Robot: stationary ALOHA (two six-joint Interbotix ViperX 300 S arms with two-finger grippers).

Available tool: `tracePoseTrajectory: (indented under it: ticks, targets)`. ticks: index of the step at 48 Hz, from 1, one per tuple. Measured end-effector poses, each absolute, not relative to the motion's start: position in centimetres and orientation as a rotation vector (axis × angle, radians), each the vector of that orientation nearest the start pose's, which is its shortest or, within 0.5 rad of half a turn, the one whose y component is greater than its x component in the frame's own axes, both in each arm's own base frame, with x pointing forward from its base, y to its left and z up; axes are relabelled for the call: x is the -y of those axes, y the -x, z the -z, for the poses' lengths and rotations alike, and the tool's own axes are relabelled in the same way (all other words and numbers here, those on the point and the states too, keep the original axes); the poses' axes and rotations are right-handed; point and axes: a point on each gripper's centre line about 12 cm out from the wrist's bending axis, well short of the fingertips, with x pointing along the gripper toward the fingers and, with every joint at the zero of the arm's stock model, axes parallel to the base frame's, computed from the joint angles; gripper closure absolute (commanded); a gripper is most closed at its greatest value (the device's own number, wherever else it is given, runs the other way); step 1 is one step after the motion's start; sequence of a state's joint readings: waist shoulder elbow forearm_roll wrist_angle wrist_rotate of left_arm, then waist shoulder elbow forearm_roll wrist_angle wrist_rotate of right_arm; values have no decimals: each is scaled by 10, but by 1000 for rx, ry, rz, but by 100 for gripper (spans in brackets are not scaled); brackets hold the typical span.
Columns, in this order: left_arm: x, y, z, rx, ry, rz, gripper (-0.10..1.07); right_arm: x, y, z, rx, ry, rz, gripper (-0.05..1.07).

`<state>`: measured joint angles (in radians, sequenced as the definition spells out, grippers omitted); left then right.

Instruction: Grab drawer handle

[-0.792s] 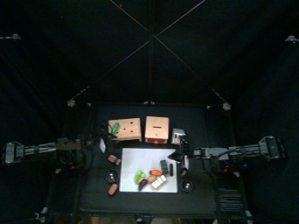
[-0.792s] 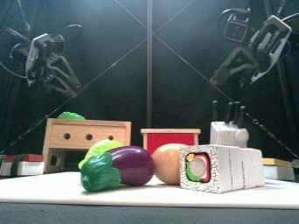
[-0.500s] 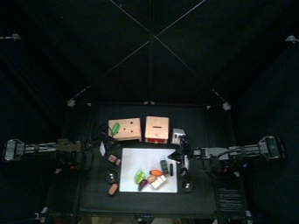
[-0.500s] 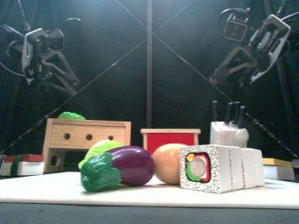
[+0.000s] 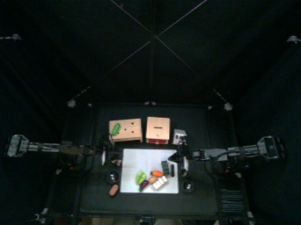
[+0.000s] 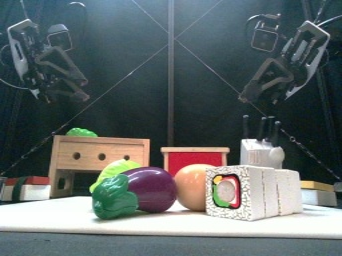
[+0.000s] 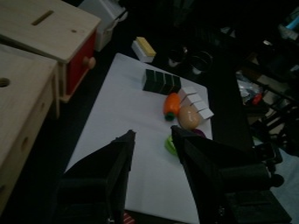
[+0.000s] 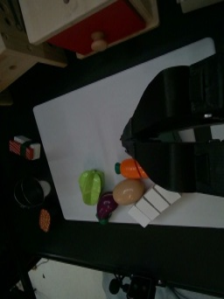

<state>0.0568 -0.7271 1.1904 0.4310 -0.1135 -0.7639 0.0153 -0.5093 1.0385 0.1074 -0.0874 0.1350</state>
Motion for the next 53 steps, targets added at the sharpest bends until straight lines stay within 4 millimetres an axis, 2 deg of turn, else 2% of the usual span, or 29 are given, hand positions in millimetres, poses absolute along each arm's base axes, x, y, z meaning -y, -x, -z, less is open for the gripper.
tracePoseTrajectory:
  ticks: [10,22,37,46,53]
  targets:
    - [-4,-235,-203,-377,373,-43,19,-4,-278,-215,-452,-229,47,100]
    - [-3,-251,-199,-396,386,-39,19,-4,-282,-214,-458,-229,47,100]
    - [-3,-257,-196,-407,388,-35,19,-3,-283,-214,-459,-232,50,99]
    - [-3,-264,-201,-395,389,-34,20,-2,-285,-217,-449,-267,64,93]
    - [-4,-271,-201,-404,390,-35,20,0,-286,-219,-443,-293,75,84]
